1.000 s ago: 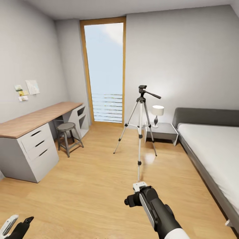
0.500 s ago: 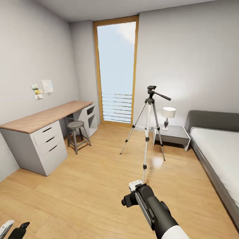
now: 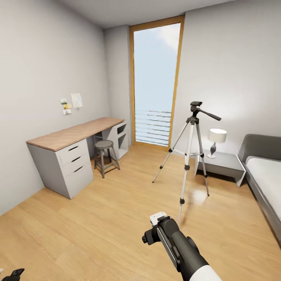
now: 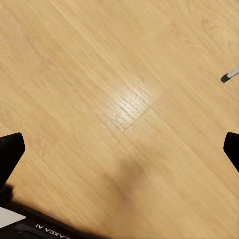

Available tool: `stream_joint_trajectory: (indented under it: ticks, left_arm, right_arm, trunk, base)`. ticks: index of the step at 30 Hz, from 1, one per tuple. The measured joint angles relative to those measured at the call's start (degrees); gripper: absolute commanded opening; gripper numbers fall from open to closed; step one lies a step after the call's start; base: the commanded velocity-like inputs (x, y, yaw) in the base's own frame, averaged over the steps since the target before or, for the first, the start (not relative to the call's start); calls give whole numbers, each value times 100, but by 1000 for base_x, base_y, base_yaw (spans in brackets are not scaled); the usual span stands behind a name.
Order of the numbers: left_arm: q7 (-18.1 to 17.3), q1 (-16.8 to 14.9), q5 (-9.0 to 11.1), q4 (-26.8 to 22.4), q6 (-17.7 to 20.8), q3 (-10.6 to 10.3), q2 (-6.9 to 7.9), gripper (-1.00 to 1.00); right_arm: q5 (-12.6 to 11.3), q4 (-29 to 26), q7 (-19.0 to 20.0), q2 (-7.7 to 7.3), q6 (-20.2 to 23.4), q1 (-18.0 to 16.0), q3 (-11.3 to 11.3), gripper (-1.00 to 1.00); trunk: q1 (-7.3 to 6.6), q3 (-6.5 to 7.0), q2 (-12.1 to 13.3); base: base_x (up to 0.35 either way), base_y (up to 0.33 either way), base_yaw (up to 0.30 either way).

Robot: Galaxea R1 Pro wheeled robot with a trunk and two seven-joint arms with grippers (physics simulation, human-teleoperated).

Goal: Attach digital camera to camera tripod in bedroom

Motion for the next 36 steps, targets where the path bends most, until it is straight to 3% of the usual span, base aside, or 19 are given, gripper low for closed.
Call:
stream_joint_trajectory:
  ticks: [2,9,18,22,23,29,30,32,33,34,35,36]
  left_arm:
    - [144,0,273,-103,118,108,-3,100]
    - [747,-4,714,-347,260,235,-15,100]
    - [1305,-235,813,-177,-92,197,-20,100]
    - [1482,-480,816,176,-365,36,-10,100]
    - [1609,-713,841,545,-554,-192,-4,100]
    - [1662,-840,820,742,-648,-425,-12,100]
    - [1683,-866,826,783,-676,-640,-16,100]
    - [1692,-879,819,801,-687,-875,-13,100]
    - [1692,-879,815,802,-686,-879,-13,100]
    - [1697,-888,817,812,-691,-1019,-6,100]
    - [1707,-915,823,850,-700,-1357,14,100]
    - [1713,-941,812,870,-701,-1557,25,100]
  right_arm:
    - [0,0,-9,0,0,0,6,100]
    - [-1,-21,-17,0,-2,1,16,100]
    - [-13,-217,-16,0,33,-1,48,100]
    - [-35,-309,-13,0,47,-27,101,100]
    - [-56,-449,-8,0,55,-77,160,100]
    - [-69,-555,9,0,60,-105,270,100]
    - [-75,-584,13,0,61,-109,370,100]
    - [-71,-596,13,0,61,-111,434,100]
    - [-70,-596,12,0,61,-111,435,100]
    - [-70,-600,12,0,61,-111,458,100]
    - [-68,-606,12,0,61,-112,493,100]
    - [-67,-608,11,0,62,-112,510,100]
  trunk:
    - [43,-35,-79]
    - [197,-161,-360]
    - [395,-323,-721]
    - [483,-394,-881]
    - [505,-413,-921]
    - [637,-533,-1162]
    - [659,-553,-1202]
    - [703,-591,-1282]
    - [725,-610,-1322]
    - [747,-629,-1362]
    - [769,-647,-1403]
    - [790,-666,-1443]
  base:
    - [4,-12,295]
    - [2,-5,296]
    - [0,-1,296]
    - [0,0,289]
    - [0,0,259]
    - [0,0,253]
    - [0,0,267]
    - [0,0,271]
    - [0,0,274]
    - [0,0,278]
    - [0,0,279]
    - [0,0,280]
